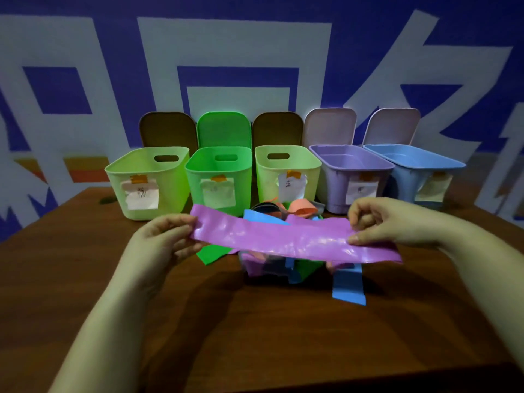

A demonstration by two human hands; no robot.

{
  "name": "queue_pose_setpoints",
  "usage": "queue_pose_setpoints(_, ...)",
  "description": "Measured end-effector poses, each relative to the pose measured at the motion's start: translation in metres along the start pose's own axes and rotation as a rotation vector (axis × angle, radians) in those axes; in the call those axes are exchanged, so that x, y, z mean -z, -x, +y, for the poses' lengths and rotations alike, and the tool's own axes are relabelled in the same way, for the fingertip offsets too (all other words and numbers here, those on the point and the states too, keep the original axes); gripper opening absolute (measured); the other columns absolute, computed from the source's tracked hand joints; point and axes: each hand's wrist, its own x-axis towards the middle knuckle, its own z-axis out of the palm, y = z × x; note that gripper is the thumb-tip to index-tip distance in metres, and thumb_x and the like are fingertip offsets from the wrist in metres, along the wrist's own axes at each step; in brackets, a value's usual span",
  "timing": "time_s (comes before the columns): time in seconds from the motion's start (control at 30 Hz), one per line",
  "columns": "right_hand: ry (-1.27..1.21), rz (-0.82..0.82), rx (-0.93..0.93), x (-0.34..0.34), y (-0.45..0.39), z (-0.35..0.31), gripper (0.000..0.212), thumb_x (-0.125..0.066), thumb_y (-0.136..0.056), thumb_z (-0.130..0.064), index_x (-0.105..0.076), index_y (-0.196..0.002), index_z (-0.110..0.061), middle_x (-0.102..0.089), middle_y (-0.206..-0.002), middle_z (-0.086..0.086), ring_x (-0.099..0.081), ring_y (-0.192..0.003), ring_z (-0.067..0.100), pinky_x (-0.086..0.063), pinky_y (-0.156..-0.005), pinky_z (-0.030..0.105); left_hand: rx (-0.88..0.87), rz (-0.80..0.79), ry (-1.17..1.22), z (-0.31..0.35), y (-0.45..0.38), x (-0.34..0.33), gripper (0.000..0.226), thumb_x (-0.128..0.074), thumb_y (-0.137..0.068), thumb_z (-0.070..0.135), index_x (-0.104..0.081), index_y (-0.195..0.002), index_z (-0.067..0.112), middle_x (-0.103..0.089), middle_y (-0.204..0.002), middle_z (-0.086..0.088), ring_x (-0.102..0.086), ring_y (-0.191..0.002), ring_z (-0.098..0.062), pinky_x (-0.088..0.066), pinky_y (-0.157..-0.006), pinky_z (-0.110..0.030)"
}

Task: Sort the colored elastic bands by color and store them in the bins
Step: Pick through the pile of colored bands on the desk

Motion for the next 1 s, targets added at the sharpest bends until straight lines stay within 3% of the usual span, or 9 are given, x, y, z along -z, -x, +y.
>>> queue_pose_setpoints(0.1, 0.077, 0.033, 0.011, -0.011, 0.023, 0.011, 0.012, -0.076, -0.076, -0.015, -0.069, -0.084, -0.020, -0.067, -0.078, -0.006, -0.057, -0.071, 0.006, -0.045, -0.072, 0.022, 0.062, -0.024, -0.080, -0.017, 0.016, 0.007, 0.021, -0.048, -0.088, -0.010, -0.064, -0.086, 0.002, -0.065, -0.053, 0.001, -0.057, -0.043, -0.004, -0.050, -0.046, -0.014)
queue_pose_setpoints(0.2, 0.076, 0.067, 0.014, -0.022, 0.047, 0.023, 0.016, -0.076, -0.076, -0.014, -0.076, -0.077, -0.030, -0.073, -0.087, -0.010, -0.065, -0.085, 0.004, -0.048, -0.082, 0.021, 0.090, -0.050, -0.142, -0.027, 0.021, 0.004, 0.020, -0.053, -0.086, -0.008, -0.069, -0.089, 0.005, -0.065, -0.057, -0.002, -0.052, -0.042, -0.004, -0.048, -0.047, -0.012)
queue_pose_setpoints(0.4, -0.108, 0.265, -0.033, -0.030, 0.091, 0.061, 0.020, -0.076, -0.074, -0.005, -0.077, -0.081, -0.024, -0.074, -0.091, -0.010, -0.067, -0.090, 0.006, -0.048, -0.077, 0.010, -0.033, -0.190, -0.371, -0.025, -0.004, -0.047, 0.010, -0.064, -0.084, 0.003, -0.071, -0.086, 0.010, -0.071, -0.065, 0.005, -0.061, -0.061, -0.008, -0.052, -0.057, -0.013)
queue_pose_setpoints(0.53, -0.236, 0.385, -0.076, -0.022, 0.112, 0.085, 0.020, -0.075, -0.074, -0.002, -0.077, -0.083, -0.020, -0.074, -0.091, -0.010, -0.067, -0.087, 0.003, -0.049, -0.071, 0.009, -0.230, -0.361, -0.633, -0.007, -0.034, -0.104, 0.012, -0.063, -0.085, 0.001, -0.069, -0.088, 0.011, -0.070, -0.077, -0.005, -0.063, -0.054, -0.003, -0.051, -0.055, -0.011)
queue_pose_setpoints(0.63, -0.313, 0.457, -0.122, -0.022, 0.120, 0.104, 0.021, -0.075, -0.073, -0.003, -0.077, -0.084, -0.021, -0.075, -0.092, -0.003, -0.068, -0.085, 0.007, -0.052, -0.072, 0.015, -0.336, -0.464, -0.853, -0.010, -0.060, -0.151, 0.015, -0.062, -0.089, 0.009, -0.069, -0.087, 0.022, -0.069, -0.085, -0.014, -0.064, -0.062, -0.027, -0.053, -0.056, -0.028)
queue_pose_setpoints(0.67, -0.350, 0.485, -0.131, -0.023, 0.122, 0.110, 0.022, -0.075, -0.073, -0.001, -0.077, -0.086, -0.020, -0.075, -0.092, 0.000, -0.069, -0.083, 0.008, -0.052, -0.070, 0.014, -0.405, -0.486, -0.952, -0.013, -0.069, -0.166, 0.014, -0.062, -0.090, 0.013, -0.071, -0.091, 0.024, -0.069, -0.088, -0.013, -0.062, -0.066, -0.029, -0.050, -0.058, -0.027)
queue_pose_setpoints(0.8, -0.397, 0.572, -0.138, -0.024, 0.128, 0.130, 0.022, -0.072, -0.075, 0.004, -0.074, -0.090, -0.012, -0.074, -0.083, 0.000, -0.066, -0.074, 0.004, -0.049, -0.066, 0.011, -0.559, -0.566, -1.172, -0.030, -0.089, -0.221, 0.019, -0.060, -0.091, 0.018, -0.072, -0.106, 0.021, -0.067, -0.094, -0.001, -0.053, -0.071, -0.012, -0.034, -0.053, -0.011)
queue_pose_setpoints(0.9, -0.346, 0.608, -0.155, -0.019, 0.130, 0.143, 0.022, -0.075, -0.074, 0.001, -0.073, -0.087, -0.016, -0.067, -0.074, -0.004, -0.062, -0.068, 0.005, -0.046, -0.063, 0.013, -0.589, -0.622, -1.245, -0.049, -0.100, -0.257, 0.021, -0.059, -0.091, 0.015, -0.072, -0.106, 0.019, -0.069, -0.105, -0.001, -0.058, -0.088, -0.016, -0.037, -0.071, -0.020)
queue_pose_setpoints(1.0, -0.230, 0.629, -0.175, -0.013, 0.130, 0.155, 0.023, -0.077, -0.073, -0.002, -0.072, -0.086, -0.020, -0.060, -0.073, -0.001, -0.053, -0.061, 0.004, -0.043, -0.060, 0.016, -0.593, -0.654, -1.250, -0.070, -0.114, -0.286, 0.021, -0.059, -0.090, 0.013, -0.072, -0.105, 0.019, -0.068, -0.110, 0.000, -0.054, -0.087, -0.014, -0.035, -0.075, -0.021)
